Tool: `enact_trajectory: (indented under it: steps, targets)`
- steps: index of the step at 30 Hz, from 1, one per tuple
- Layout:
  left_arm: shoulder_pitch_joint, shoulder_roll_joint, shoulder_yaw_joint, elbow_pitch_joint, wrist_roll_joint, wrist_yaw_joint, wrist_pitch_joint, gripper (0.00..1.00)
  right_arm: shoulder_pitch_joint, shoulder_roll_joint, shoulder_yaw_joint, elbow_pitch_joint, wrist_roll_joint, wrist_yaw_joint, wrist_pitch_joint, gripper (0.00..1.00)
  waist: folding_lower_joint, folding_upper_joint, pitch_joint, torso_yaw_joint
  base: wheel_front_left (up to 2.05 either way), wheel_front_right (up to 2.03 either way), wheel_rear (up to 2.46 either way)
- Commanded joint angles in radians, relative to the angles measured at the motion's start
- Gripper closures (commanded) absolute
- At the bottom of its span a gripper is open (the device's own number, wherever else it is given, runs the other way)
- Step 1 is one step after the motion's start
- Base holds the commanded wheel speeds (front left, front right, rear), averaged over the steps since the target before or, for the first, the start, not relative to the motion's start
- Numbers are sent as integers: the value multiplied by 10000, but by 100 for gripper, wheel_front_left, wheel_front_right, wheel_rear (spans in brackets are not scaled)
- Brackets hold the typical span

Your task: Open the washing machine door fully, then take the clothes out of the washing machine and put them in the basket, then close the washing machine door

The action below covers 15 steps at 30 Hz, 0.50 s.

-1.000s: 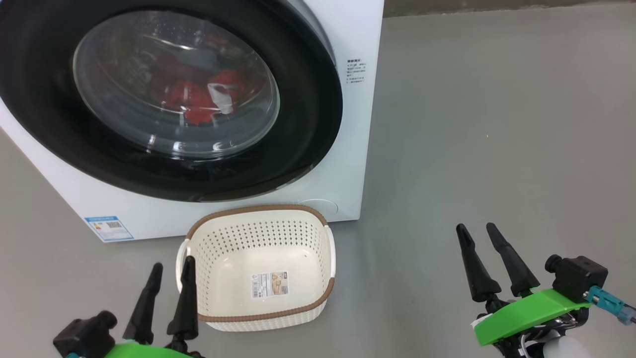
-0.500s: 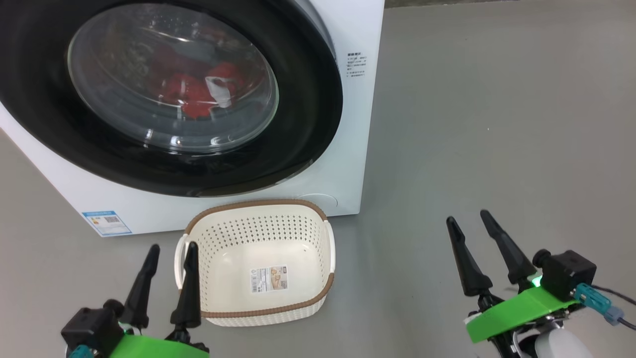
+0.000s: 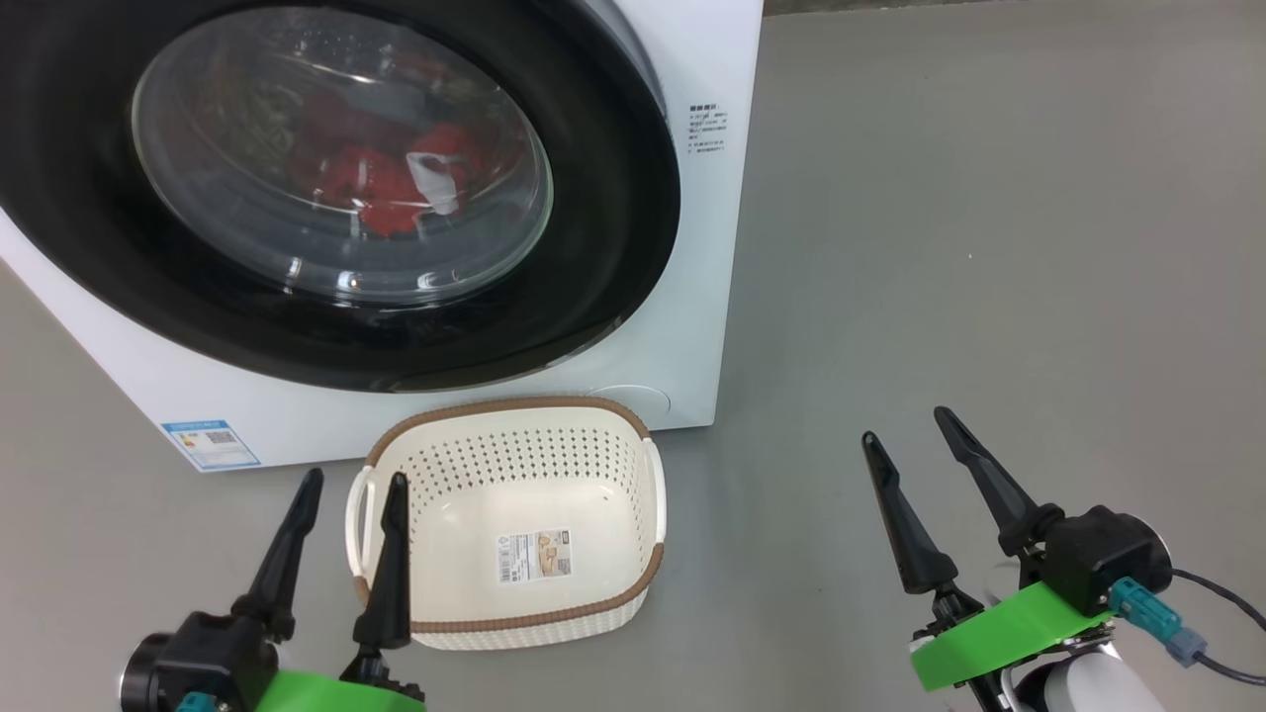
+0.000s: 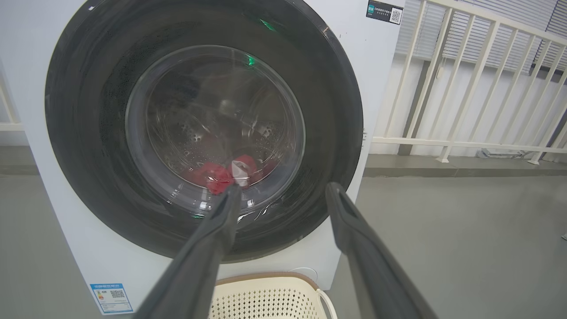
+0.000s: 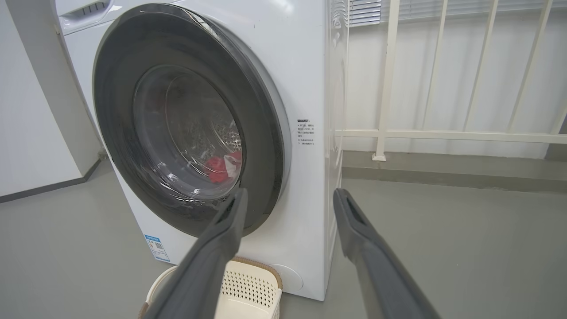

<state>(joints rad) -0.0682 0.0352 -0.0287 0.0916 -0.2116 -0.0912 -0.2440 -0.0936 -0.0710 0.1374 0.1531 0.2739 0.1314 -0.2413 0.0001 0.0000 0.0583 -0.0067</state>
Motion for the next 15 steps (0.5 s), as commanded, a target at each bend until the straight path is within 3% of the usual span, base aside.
enact_trajectory:
  steps: [1, 15]
  targets:
    - [-419, 148, 276, -356, 288, 34, -141, 0, -484, -106, 234, -323, -312, -7, -168, 0, -1, 0, -3, -3, 0, 0, 0]
    - [-240, 150, 330, -269, 425, 7, -178, 0, -381, -49, 216, -285, -510, -7, -205, 0, -1, 0, -259, -23, 0, 0, 0]
